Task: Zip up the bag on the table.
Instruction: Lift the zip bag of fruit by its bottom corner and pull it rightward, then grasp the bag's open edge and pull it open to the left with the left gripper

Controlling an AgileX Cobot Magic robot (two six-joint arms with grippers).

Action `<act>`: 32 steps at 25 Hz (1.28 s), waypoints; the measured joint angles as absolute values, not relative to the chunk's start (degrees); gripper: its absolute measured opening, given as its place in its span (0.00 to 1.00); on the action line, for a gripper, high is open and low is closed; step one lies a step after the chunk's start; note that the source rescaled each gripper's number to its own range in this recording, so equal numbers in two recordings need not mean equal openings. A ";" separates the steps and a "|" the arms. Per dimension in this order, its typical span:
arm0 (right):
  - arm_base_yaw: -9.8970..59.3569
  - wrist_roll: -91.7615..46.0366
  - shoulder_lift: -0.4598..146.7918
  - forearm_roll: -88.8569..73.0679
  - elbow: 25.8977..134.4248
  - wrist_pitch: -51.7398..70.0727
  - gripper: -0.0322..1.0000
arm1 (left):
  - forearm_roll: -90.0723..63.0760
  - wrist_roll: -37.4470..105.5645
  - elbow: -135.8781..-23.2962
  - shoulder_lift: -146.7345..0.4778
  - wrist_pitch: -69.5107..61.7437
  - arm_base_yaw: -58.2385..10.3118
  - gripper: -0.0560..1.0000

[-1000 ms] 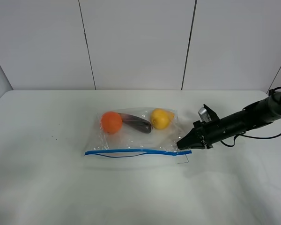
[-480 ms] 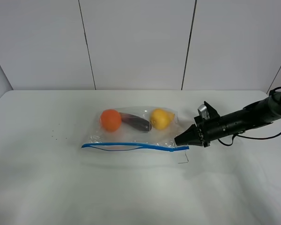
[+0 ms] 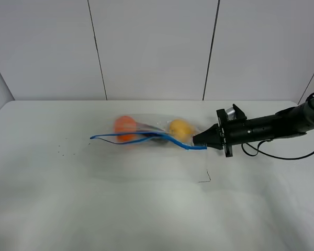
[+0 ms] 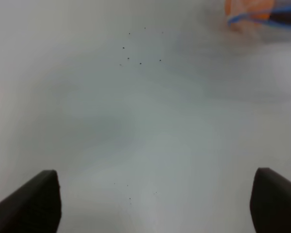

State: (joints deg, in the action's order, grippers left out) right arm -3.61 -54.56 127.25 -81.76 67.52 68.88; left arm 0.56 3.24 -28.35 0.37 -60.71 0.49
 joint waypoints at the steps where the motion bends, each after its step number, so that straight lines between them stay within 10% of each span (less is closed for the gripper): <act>1: -3.61 -54.19 126.67 -82.73 67.52 68.88 0.03 | 0.56 3.24 -28.35 0.37 -60.71 0.49 1.00; 32: 2.21 -45.75 121.52 -90.57 67.52 68.79 0.03 | 0.56 3.24 -28.35 0.37 -60.71 0.49 1.00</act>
